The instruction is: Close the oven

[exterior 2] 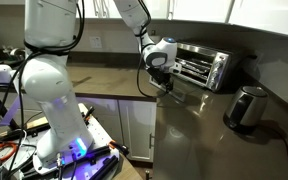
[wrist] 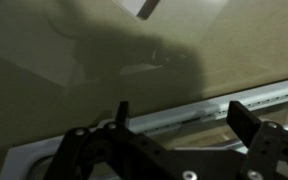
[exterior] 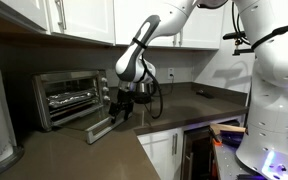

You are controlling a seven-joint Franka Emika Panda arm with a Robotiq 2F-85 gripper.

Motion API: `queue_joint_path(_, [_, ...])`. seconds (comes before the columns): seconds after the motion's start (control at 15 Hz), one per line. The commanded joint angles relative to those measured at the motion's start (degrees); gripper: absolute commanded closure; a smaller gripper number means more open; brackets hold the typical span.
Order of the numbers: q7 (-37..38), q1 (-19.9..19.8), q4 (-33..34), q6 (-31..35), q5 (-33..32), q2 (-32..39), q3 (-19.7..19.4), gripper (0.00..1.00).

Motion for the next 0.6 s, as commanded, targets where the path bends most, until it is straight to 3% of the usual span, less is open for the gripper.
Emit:
queue_joint_path(0.0, [10.6, 5.3, 0.0, -0.2, -10.0, 0.6, -6.1, 0.00])
queue_joint_path(0.53, [25.9, 15.4, 1.1, 1.9, -29.5, 1.3, -17.0, 0.00])
